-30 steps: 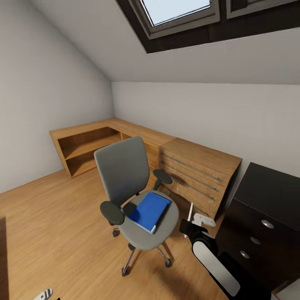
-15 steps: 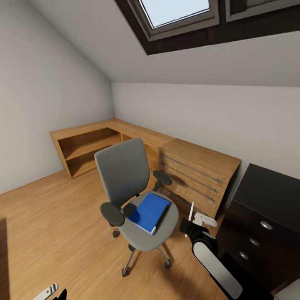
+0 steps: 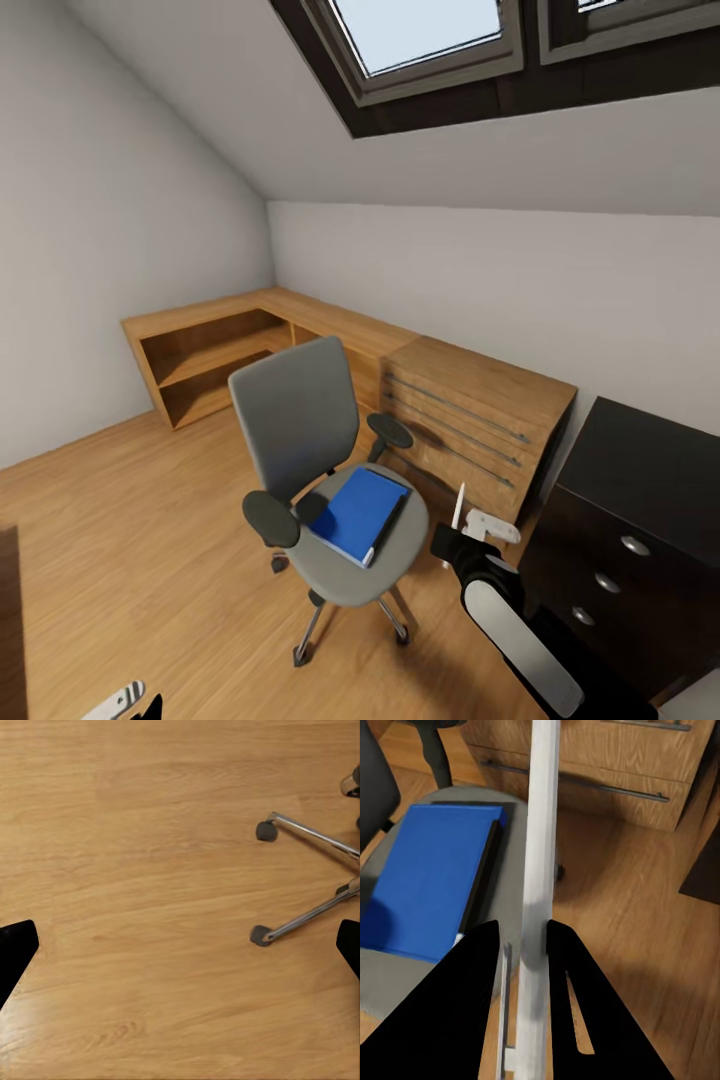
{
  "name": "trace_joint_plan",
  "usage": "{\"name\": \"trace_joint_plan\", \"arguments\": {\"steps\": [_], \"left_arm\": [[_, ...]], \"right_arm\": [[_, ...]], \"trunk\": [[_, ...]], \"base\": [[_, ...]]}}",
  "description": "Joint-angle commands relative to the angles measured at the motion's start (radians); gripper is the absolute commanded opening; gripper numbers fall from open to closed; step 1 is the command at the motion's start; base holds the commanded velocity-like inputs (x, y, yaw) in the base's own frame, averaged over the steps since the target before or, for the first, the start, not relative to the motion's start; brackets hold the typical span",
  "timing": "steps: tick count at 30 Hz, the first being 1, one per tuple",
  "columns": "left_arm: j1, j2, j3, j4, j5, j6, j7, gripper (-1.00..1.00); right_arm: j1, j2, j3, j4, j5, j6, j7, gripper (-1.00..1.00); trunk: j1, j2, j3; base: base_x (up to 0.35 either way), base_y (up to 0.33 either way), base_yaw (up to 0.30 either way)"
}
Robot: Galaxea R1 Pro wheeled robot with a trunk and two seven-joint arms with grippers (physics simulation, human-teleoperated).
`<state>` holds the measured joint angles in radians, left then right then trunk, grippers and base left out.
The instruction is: In the bedroom, organize the workspace by keeping the computer under the desk, ensuring the monitor is on the desk, placing the keyboard on the desk next to the monitor, placing the mouse on the desk next to the keyboard, moving the folder from the swivel chair onto the desk next to the mouse, stacking the notebook on top of the folder with the pen on top of the notebook, and positioning the swivel chair next to the desk.
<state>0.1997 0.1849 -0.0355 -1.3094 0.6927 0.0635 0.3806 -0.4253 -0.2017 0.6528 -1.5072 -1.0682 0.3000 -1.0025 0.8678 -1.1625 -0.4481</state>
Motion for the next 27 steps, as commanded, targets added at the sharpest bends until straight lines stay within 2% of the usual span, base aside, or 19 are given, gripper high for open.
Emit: {"name": "trace_joint_plan", "arguments": {"steps": [1, 5, 9, 11, 13, 14, 15, 16, 18, 20, 21, 25, 26, 27], "left_arm": [[0.000, 0.001, -0.003, -0.002, 0.000, 0.003, 0.008, 1.00], [0.000, 0.001, -0.005, -0.002, -0.013, 0.003, 0.009, 1.00], [0.000, 0.001, -0.014, 0.000, -0.017, 0.003, 0.010, 1.00], [0.000, 0.001, -0.035, 0.001, -0.018, 0.002, 0.010, 1.00], [0.000, 0.001, -0.046, 0.002, -0.018, 0.002, 0.009, 1.00], [0.000, 0.001, -0.047, 0.002, -0.018, 0.002, 0.009, 1.00], [0.000, 0.001, -0.049, 0.003, -0.017, 0.002, 0.009, 1.00], [0.000, 0.001, -0.049, 0.003, -0.017, 0.002, 0.009, 1.00], [0.000, 0.000, -0.050, 0.004, -0.016, 0.003, 0.009, 1.00], [0.000, 0.000, -0.050, 0.005, -0.016, 0.003, 0.009, 1.00], [0.000, 0.000, -0.051, 0.006, -0.015, 0.004, 0.009, 1.00], [0.000, -0.001, -0.052, 0.007, -0.015, 0.004, 0.010, 1.00], [0.000, -0.001, -0.052, 0.007, -0.015, 0.004, 0.010, 1.00], [0.000, -0.001, -0.052, 0.007, -0.015, 0.004, 0.009, 1.00]], "right_arm": [[-0.001, -0.001, 0.001, -0.006, -0.002, 0.008, -0.006, -1.00], [-0.001, -0.005, 0.000, -0.028, -0.002, 0.009, -0.007, -1.00], [-0.002, -0.025, -0.018, -0.044, 0.000, 0.026, -0.007, -1.00], [-0.008, -0.034, -0.109, -0.046, 0.000, 0.101, -0.006, -1.00], [-0.089, -0.036, -0.315, -0.034, -0.001, 0.283, 0.000, -1.00], [-0.110, -0.036, -0.342, -0.028, -0.001, 0.310, 0.001, -1.00], [-0.231, -0.039, -0.443, 0.046, -0.002, 0.412, 0.004, -1.00], [-0.254, -0.040, -0.458, 0.065, -0.001, 0.423, 0.004, -1.00], [-0.350, -0.055, -0.503, 0.166, 0.000, 0.455, 0.006, -1.00], [-0.393, -0.073, -0.519, 0.223, 0.000, 0.465, 0.008, -1.00], [-0.408, -0.093, -0.525, 0.246, 0.001, 0.469, 0.009, -1.00], [-0.412, -0.114, -0.528, 0.265, 0.000, 0.470, 0.031, -1.00], [-0.417, -0.142, -0.532, 0.313, -0.001, 0.470, 0.072, -1.00], [-0.424, -0.154, -0.533, 0.343, -0.001, 0.469, 0.091, -1.00]], "trunk": [[-0.004, 0.007, 0.002], [-0.019, 0.035, 0.015], [-0.034, 0.063, 0.027], [-0.042, 0.077, 0.034], [-0.050, 0.091, 0.040], [-0.054, 0.098, 0.043], [-0.057, 0.105, 0.046], [-0.061, 0.112, 0.049], [-0.069, 0.126, 0.056], [-0.077, 0.140, 0.062], [-0.080, 0.147, 0.065], [-0.096, 0.175, 0.078], [-0.100, 0.182, 0.081], [-0.103, 0.189, 0.084]], "base": [[0.000, 0.000, 0.000], [0.000, 0.000, 0.000], [0.000, 0.000, 0.000], [0.000, 0.000, 0.000], [0.000, 0.000, 0.000], [0.000, 0.000, 0.000], [0.000, 0.000, 0.000], [0.000, 0.000, 0.000], [0.000, 0.000, 0.000], [0.000, 0.000, 0.000], [0.000, 0.000, 0.000], [0.000, 0.000, 0.000], [0.000, 0.000, 0.000], [0.000, 0.000, 0.000]]}}
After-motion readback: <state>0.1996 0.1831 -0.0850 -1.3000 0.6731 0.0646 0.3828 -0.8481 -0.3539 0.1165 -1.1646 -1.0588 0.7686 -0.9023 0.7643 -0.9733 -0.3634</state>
